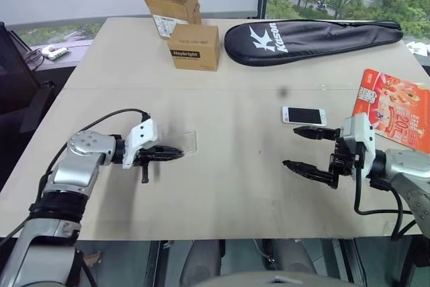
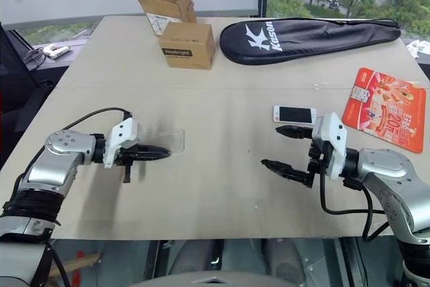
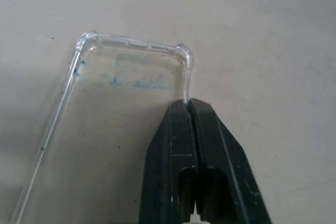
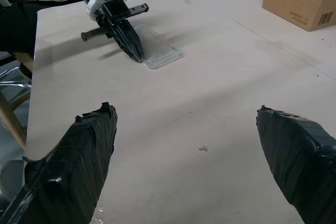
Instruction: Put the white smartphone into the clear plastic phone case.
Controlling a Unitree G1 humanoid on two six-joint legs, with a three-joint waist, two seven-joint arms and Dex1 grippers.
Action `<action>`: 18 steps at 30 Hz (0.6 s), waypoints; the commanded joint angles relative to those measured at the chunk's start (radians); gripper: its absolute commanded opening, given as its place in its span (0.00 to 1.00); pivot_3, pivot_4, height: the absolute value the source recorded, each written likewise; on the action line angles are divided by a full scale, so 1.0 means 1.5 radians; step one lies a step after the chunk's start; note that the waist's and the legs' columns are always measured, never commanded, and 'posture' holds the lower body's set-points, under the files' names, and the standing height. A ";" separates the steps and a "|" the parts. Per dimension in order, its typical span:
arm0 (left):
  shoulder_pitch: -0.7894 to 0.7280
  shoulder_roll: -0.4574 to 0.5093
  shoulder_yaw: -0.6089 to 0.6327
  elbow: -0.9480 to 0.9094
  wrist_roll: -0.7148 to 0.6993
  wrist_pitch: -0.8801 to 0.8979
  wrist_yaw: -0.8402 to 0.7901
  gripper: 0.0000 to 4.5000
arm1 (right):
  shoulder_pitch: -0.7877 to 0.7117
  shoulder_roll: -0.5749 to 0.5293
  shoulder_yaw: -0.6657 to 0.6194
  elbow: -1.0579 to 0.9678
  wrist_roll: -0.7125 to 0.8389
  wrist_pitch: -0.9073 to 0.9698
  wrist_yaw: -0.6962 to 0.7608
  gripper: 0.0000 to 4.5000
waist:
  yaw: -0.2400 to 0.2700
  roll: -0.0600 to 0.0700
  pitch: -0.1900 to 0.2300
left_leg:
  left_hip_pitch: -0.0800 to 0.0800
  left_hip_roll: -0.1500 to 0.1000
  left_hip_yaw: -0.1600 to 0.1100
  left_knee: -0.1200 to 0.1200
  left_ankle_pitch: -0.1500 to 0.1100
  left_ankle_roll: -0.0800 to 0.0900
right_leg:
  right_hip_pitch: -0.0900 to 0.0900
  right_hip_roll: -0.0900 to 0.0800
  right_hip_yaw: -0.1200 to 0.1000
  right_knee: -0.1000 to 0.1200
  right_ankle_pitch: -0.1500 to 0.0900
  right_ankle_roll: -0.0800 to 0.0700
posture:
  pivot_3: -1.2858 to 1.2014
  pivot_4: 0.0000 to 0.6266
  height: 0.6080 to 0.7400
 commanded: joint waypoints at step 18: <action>-0.134 -0.285 -0.240 -0.250 0.025 0.257 0.154 0.01 | 0.135 -0.045 -0.171 0.172 -0.012 -0.212 0.146 1.00 | 0.008 -0.001 0.000 | 0.000 -0.001 0.000 0.002 0.000 0.000 | 0.001 0.001 0.001 0.001 0.000 0.001 | 0.52 0.24 1.00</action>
